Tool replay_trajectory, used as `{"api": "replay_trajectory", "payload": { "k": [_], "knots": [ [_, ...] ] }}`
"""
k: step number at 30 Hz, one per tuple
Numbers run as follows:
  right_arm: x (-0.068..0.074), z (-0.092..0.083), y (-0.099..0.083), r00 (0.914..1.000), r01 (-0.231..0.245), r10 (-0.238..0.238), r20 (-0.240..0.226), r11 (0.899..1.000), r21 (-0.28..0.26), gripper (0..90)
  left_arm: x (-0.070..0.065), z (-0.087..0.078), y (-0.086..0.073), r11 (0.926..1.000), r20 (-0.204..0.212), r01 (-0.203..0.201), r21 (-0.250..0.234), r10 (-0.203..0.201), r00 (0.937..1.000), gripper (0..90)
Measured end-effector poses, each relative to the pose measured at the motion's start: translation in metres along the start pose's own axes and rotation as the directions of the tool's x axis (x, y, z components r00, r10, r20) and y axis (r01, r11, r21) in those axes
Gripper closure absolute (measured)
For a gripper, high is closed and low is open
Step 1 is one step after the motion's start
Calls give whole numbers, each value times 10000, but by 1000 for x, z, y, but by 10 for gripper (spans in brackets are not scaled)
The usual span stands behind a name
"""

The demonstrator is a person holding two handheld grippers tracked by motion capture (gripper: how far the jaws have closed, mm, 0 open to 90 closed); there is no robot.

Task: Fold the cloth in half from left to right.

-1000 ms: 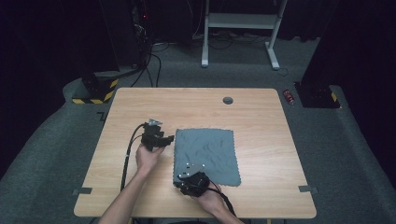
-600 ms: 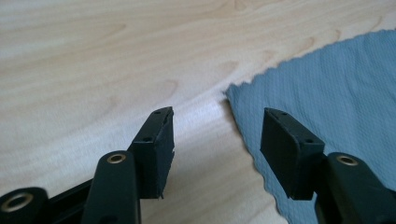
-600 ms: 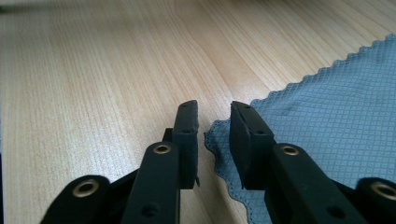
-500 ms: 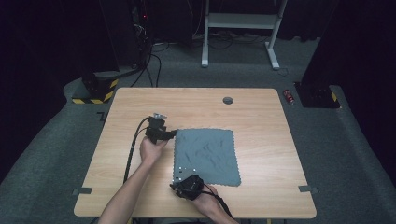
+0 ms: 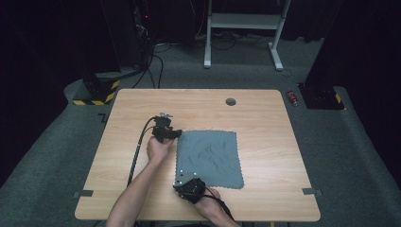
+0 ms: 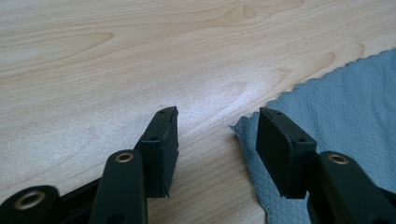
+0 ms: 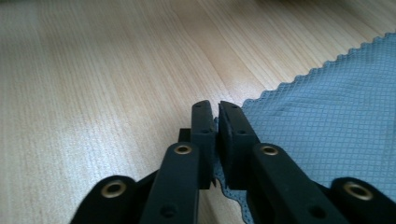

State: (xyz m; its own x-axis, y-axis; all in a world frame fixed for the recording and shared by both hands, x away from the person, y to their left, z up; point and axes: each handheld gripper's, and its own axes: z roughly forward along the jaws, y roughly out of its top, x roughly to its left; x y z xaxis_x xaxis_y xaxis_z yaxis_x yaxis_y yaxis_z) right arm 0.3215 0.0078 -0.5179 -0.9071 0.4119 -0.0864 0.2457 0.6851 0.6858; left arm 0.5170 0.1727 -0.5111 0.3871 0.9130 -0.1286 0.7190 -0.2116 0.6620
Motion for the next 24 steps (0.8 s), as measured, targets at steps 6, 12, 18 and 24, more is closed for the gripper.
{"api": "replay_trajectory", "payload": {
  "k": [6, 12, 18, 24],
  "knots": [
    [1, 0, 0, 9999, 77, -77, 153, 10000, -8, 889, -10, 3, 3, 9979, 188, -623, 154, 620, 9979, 701],
    [-1, -1, -1, 10000, -13, 12, -10, 9999, -105, 896, -12, 5, 3, 9952, 442, -961, 178, 952, 9945, 890],
    [0, -6, -2, 10000, -97, 97, 17, 9992, -388, 897, -6, -5, 8, 9970, 845, -707, -311, 731, 9937, 897],
    [-2, -9, 2, 9999, -110, 108, -38, 9985, -529, 898, -7, -13, 15, 9951, 920, -897, -425, 933, 9914, 898]
  ]
}}
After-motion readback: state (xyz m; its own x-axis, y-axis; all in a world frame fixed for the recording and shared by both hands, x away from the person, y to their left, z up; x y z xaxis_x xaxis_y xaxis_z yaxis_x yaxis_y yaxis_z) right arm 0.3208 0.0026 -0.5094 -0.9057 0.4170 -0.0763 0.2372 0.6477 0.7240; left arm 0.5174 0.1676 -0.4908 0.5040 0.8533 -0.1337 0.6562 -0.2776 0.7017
